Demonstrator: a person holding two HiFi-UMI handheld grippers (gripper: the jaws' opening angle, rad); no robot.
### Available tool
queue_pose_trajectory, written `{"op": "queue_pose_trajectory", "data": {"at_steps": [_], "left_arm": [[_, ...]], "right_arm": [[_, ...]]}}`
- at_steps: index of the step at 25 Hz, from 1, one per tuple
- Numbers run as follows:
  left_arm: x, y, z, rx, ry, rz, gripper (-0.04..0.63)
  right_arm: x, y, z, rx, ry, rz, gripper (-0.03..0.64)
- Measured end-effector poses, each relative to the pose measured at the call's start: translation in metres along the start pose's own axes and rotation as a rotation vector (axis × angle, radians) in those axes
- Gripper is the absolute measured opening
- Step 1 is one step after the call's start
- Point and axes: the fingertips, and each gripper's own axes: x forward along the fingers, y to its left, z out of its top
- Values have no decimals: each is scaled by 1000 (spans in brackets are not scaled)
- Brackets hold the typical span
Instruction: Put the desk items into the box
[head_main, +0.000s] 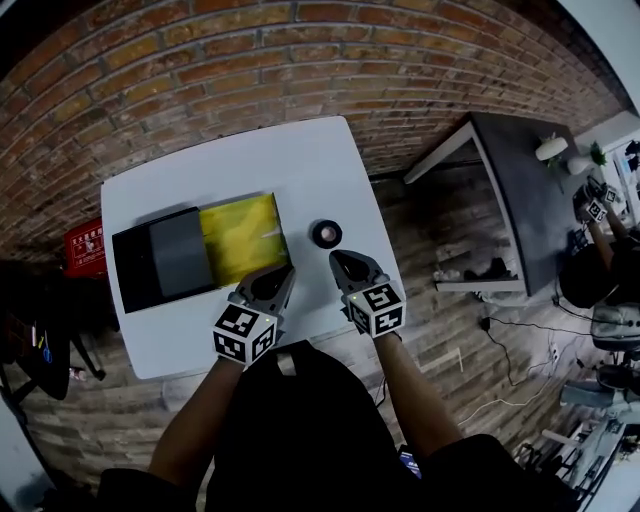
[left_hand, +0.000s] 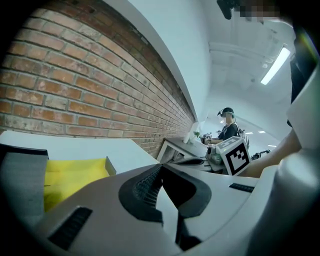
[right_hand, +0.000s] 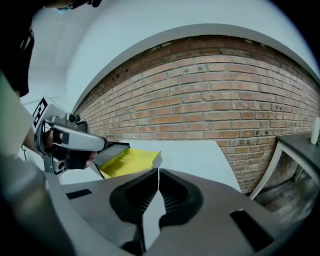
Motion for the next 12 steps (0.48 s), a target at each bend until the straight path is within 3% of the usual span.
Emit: {"op": "queue_pose_trajectory", "data": {"at_steps": [12], "left_arm": [[63,-2,-30,-17,100,15,11]], "right_arm": [[29,-40,-37,-28,118,-11,23]]}}
